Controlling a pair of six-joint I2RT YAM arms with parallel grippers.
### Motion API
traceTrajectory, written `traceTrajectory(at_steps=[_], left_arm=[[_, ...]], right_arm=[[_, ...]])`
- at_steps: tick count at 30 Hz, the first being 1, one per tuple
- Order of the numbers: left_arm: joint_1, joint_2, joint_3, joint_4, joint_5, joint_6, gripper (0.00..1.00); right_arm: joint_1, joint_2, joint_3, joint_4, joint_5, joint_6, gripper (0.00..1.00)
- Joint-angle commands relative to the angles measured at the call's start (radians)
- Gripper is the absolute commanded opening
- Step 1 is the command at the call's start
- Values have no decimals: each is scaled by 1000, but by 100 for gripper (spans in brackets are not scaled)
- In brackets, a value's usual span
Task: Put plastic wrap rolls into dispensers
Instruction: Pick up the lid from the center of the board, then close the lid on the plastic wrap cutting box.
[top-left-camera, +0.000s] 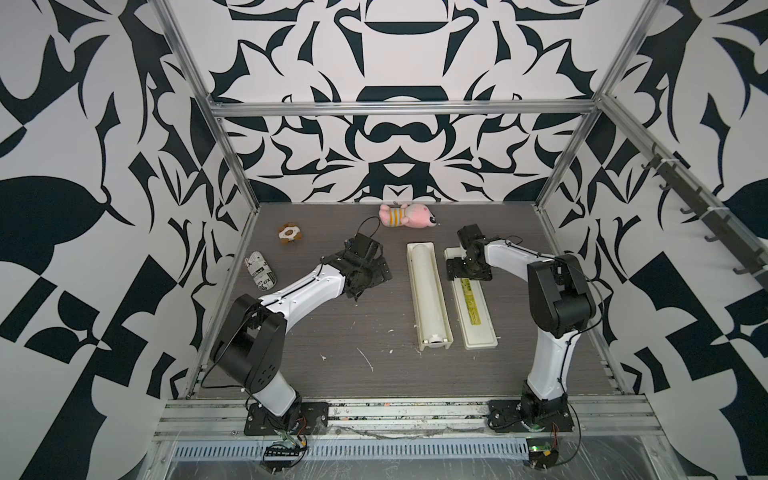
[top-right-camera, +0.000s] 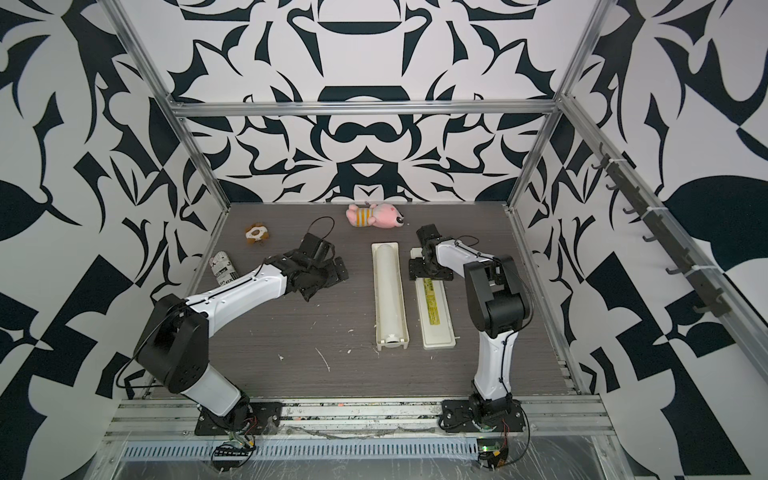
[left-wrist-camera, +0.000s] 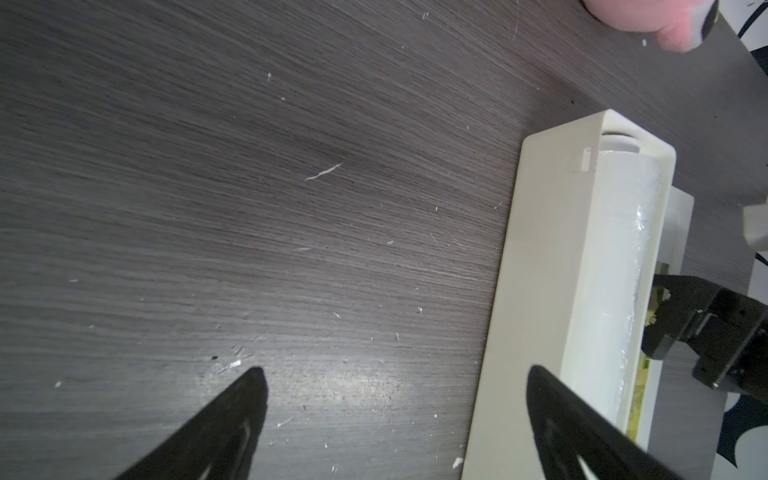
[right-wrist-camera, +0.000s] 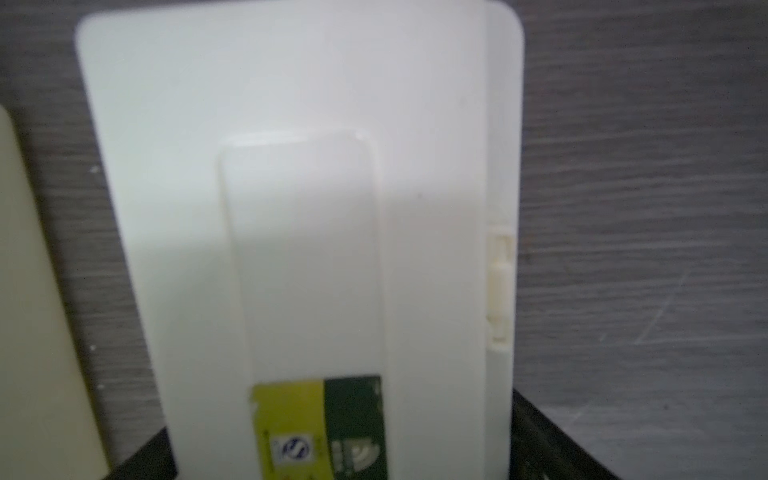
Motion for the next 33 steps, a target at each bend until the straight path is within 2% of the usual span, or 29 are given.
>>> traceTrajectory(at_steps=[1, 5, 10, 15, 18, 20, 23, 27, 33], left_arm=[[5, -21, -12, 13, 21, 2, 99], [6, -14, -10, 14, 27, -5, 99], [5, -5, 0, 13, 28, -8, 99], [5, -2, 12, 4, 26, -5, 99], [5, -6, 10, 0, 18, -6, 99], [5, -7, 13, -4, 14, -2, 99], [5, -12, 9, -7, 12, -2, 99], [5, -23, -11, 4, 5, -3, 99], [8, -43, -51, 16, 10, 14, 99]], right_arm=[[0, 20, 31, -43, -33, -3, 90], [2, -38, 18, -47, 3, 9, 85], [1, -202, -67, -4, 25, 9, 82], [4, -427, -194, 71, -30, 18, 79], [6, -505, -176, 20, -119, 9, 78], [15, -511, -119, -64, -178, 13, 77], [59, -485, -44, -164, -194, 58, 77], [165, -448, 0, -160, -123, 164, 77], [234, -339, 57, -111, -53, 267, 77]])
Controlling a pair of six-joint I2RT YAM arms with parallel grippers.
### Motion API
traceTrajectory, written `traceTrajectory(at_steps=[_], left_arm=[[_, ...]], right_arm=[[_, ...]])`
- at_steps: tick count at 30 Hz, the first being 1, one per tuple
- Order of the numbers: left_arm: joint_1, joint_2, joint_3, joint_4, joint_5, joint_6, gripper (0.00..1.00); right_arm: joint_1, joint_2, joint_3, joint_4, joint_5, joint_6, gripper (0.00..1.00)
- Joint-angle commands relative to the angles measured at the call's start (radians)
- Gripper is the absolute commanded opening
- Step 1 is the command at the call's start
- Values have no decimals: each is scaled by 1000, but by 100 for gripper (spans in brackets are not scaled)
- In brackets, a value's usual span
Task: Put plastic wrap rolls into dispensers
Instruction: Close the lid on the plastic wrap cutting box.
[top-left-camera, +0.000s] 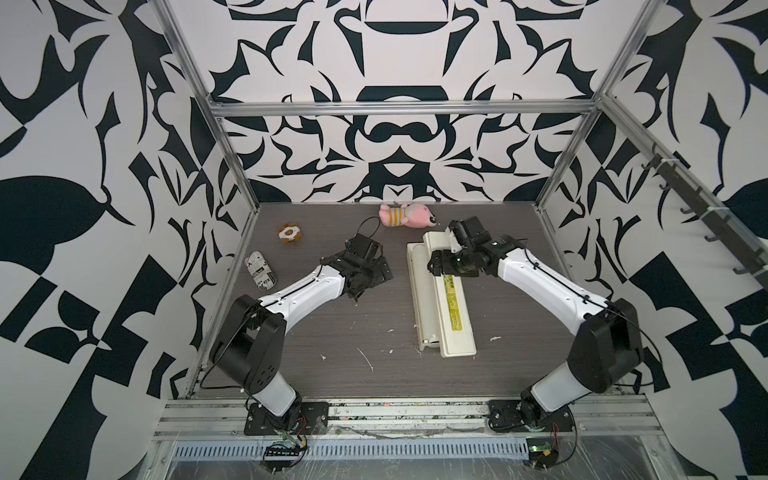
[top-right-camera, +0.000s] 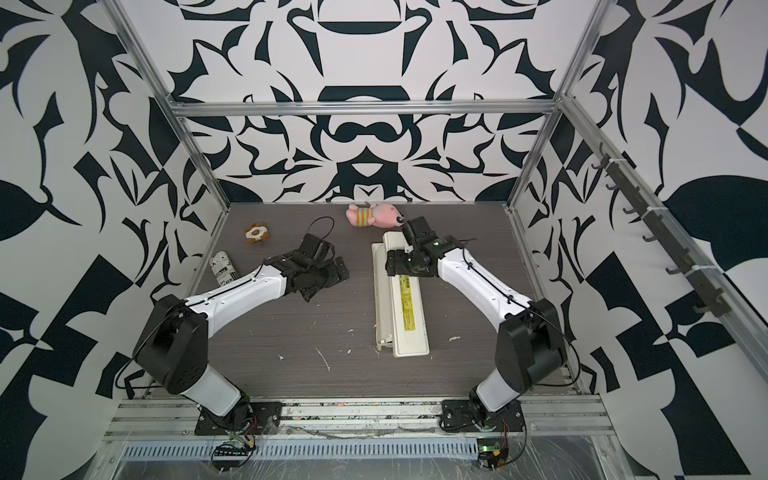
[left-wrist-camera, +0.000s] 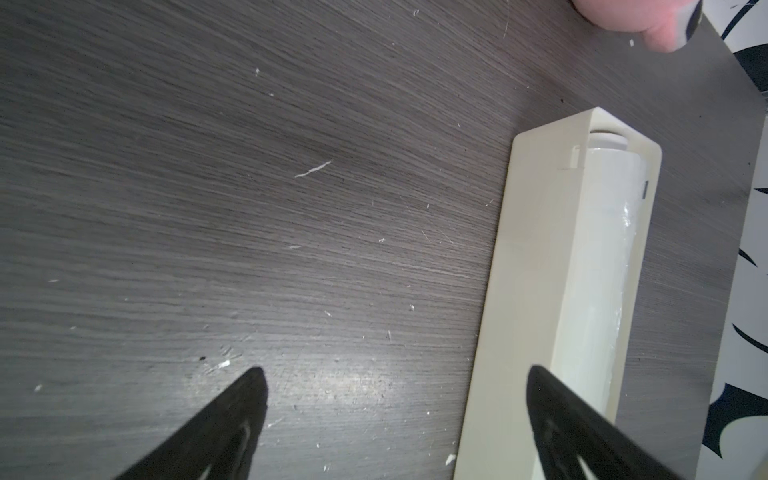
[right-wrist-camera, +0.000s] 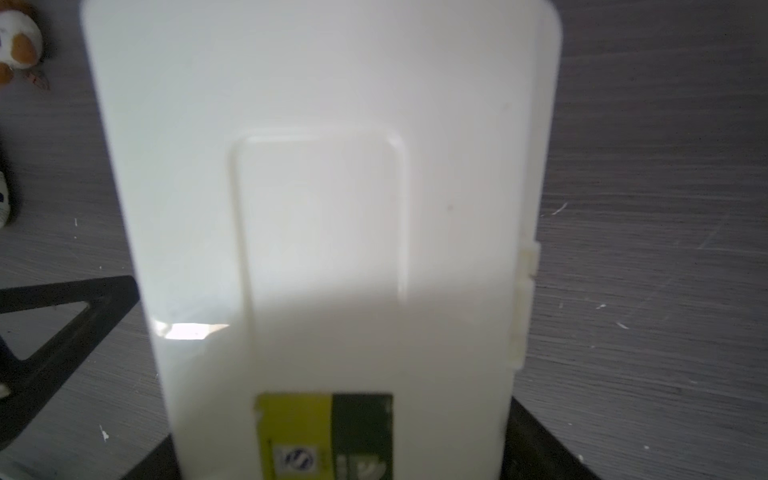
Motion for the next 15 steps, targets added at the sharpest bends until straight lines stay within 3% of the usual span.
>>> traceTrajectory(at_steps=[1, 10, 15], left_arm=[[9, -34, -29, -3, 5, 26, 99], [77, -101, -160, 104, 94, 32, 99], [90, -92, -173, 115, 125, 57, 99]], right_arm=[[12, 43, 77, 12, 65, 84, 77], [50, 180, 162, 31, 129, 133, 78], [56, 230, 237, 5, 166, 84, 78]])
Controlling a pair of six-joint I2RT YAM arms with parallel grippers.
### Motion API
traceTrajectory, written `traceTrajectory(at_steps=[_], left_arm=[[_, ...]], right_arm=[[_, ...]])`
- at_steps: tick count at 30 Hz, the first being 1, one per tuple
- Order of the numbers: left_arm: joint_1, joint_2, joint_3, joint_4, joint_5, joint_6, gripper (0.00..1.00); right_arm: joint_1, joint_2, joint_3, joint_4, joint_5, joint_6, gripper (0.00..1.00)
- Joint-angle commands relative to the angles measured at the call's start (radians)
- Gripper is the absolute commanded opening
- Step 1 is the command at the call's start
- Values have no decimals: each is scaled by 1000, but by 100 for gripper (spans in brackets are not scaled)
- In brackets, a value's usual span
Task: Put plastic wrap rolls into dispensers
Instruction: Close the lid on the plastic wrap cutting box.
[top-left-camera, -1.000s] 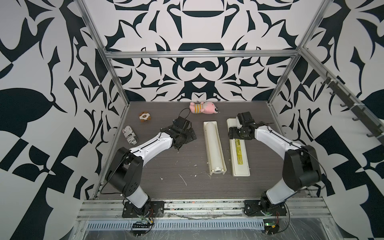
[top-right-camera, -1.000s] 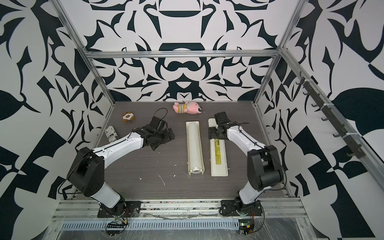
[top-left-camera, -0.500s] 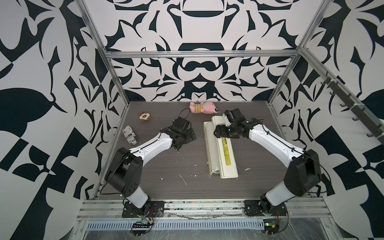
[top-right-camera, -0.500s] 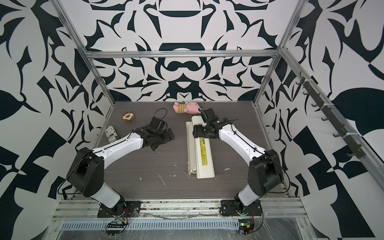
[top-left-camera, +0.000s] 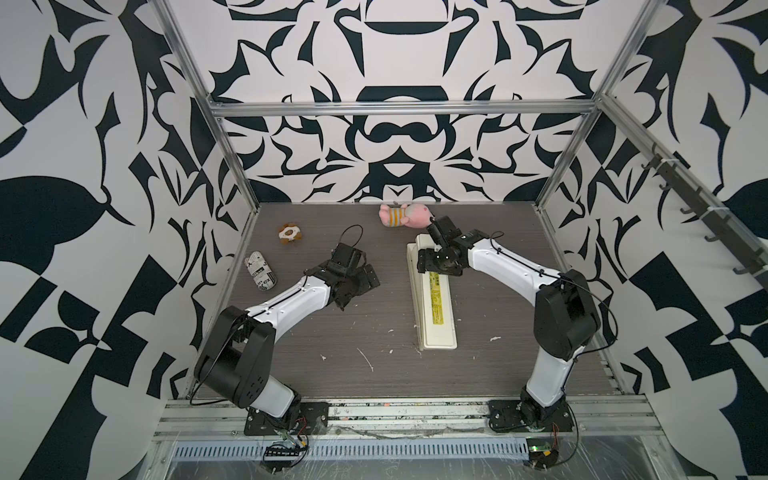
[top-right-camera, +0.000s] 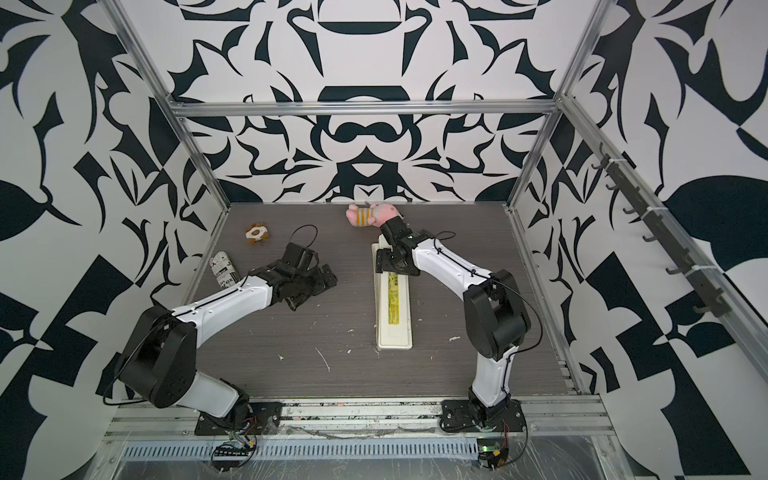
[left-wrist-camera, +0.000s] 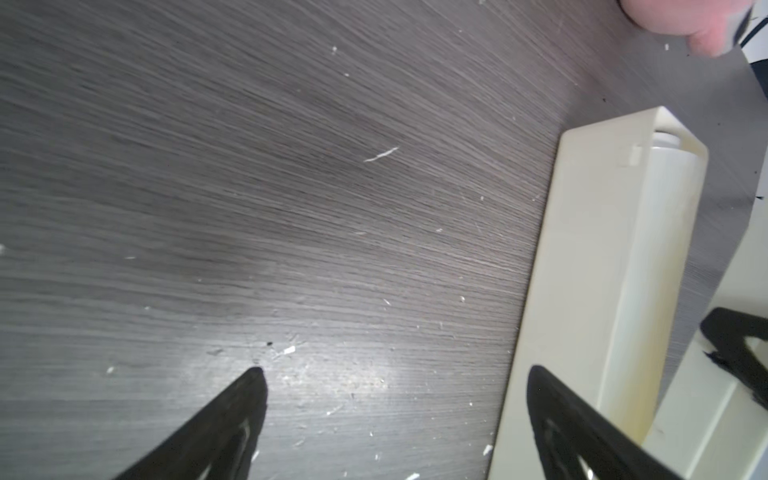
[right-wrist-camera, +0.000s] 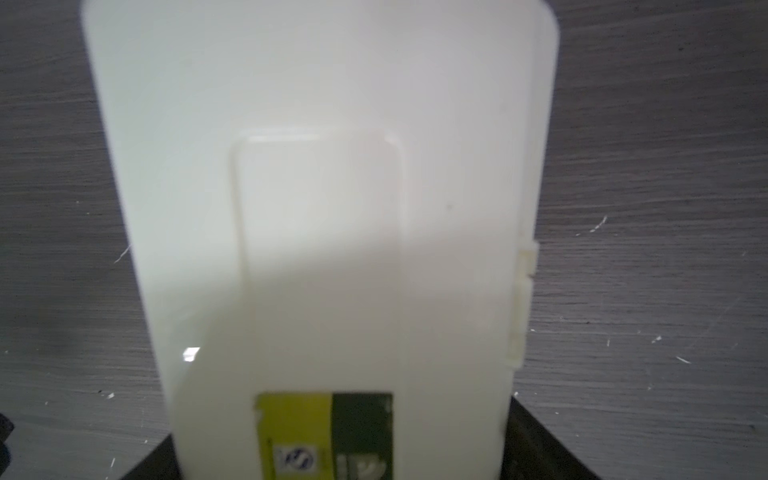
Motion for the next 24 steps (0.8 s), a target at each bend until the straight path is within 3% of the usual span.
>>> traceTrajectory(at_steps=[1, 16, 24], left_arm=[[3, -2, -13, 40, 54, 31, 99], [20, -1, -61, 71, 120, 42, 99], [20, 11, -68, 81, 137, 39, 100]], right_arm=[[11, 3, 101, -6, 61, -15, 78], [68, 53, 147, 0, 68, -47, 79], [61, 5, 103, 65, -51, -9, 79]])
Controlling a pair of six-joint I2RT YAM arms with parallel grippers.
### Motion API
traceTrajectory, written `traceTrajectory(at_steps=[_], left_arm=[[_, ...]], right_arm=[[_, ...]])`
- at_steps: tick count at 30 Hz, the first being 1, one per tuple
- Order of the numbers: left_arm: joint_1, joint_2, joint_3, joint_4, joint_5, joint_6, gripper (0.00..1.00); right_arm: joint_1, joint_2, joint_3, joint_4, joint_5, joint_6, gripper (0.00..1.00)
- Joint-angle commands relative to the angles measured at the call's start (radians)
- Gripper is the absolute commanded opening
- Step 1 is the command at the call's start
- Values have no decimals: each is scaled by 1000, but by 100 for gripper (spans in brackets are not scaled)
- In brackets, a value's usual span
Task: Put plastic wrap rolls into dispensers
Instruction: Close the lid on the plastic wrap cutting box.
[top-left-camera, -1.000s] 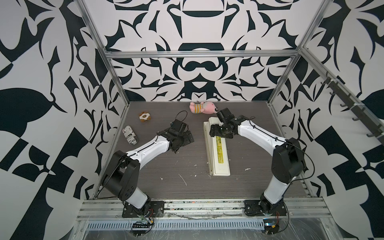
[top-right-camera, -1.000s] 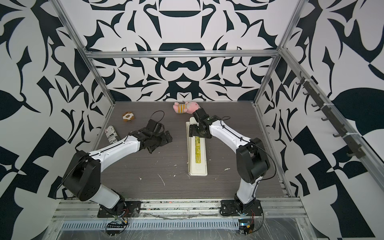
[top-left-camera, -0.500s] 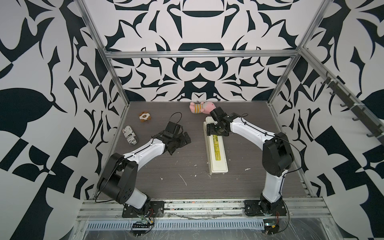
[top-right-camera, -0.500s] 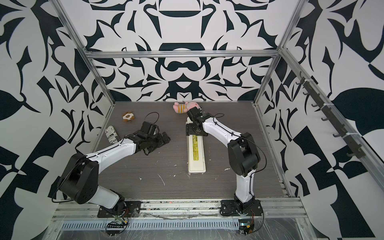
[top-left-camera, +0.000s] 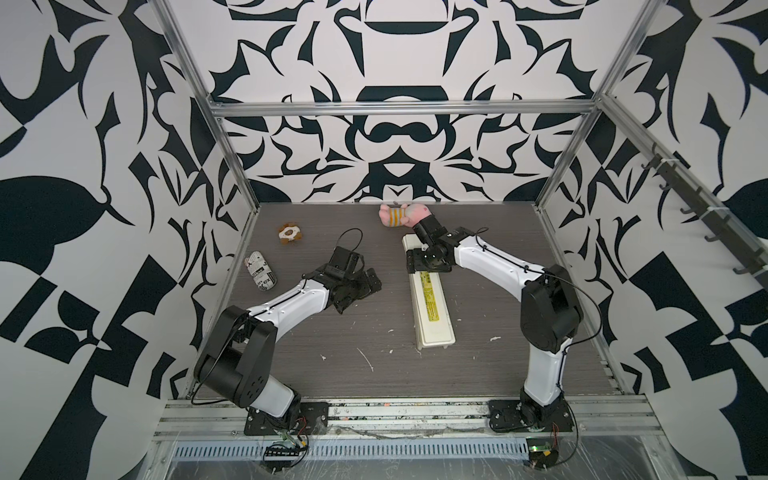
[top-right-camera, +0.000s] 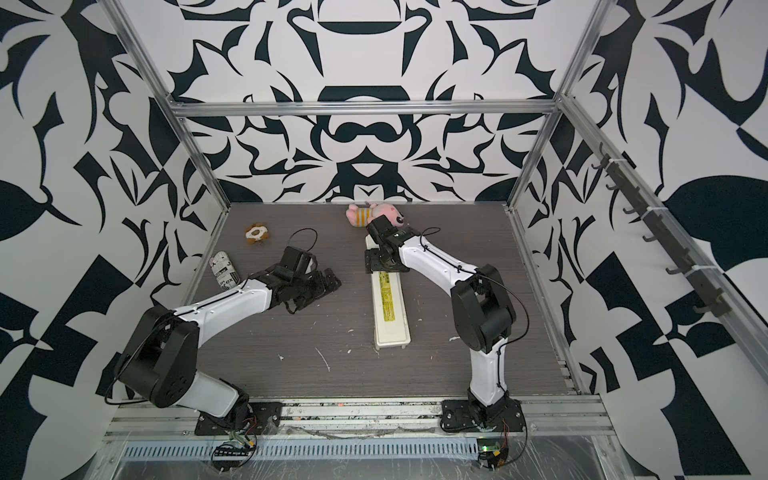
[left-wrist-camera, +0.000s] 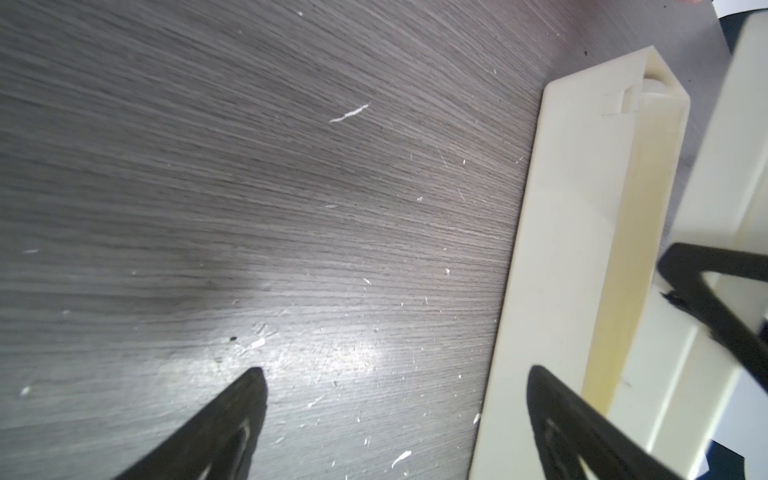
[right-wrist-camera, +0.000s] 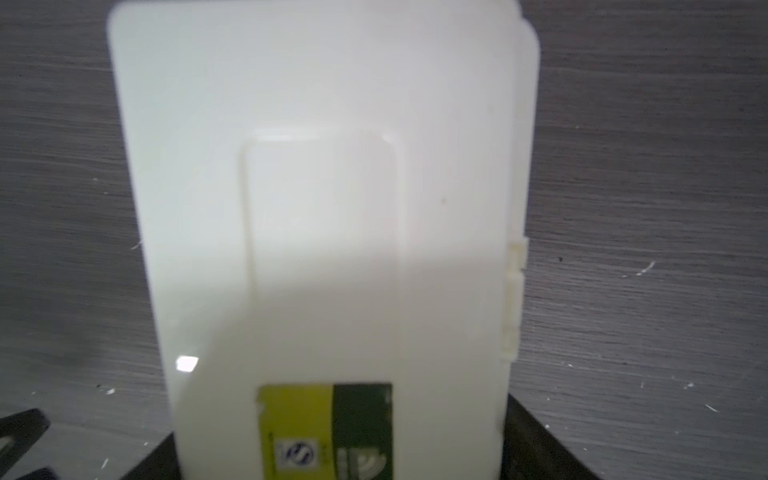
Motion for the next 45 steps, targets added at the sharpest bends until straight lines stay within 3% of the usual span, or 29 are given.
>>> traceTrajectory(at_steps=[1, 11, 20, 30, 36, 45], left_arm=[[4, 11, -18, 9, 18, 11, 100], [4, -2, -62, 45, 48, -8, 98], [4, 6, -91, 59, 54, -6, 97], [4, 16, -85, 64, 68, 0, 97], [4, 26, -88, 70, 73, -5, 97], [4, 27, -85, 69, 78, -6, 97]], right_arm=[[-6, -49, 11, 72, -58, 51, 79], [-13, 50, 58, -35, 70, 101, 80], [3, 68, 53, -39, 40, 86, 100], [9, 6, 11, -83, 82, 53, 100], [16, -14, 9, -79, 47, 26, 100], [17, 25, 6, -102, 69, 10, 100]])
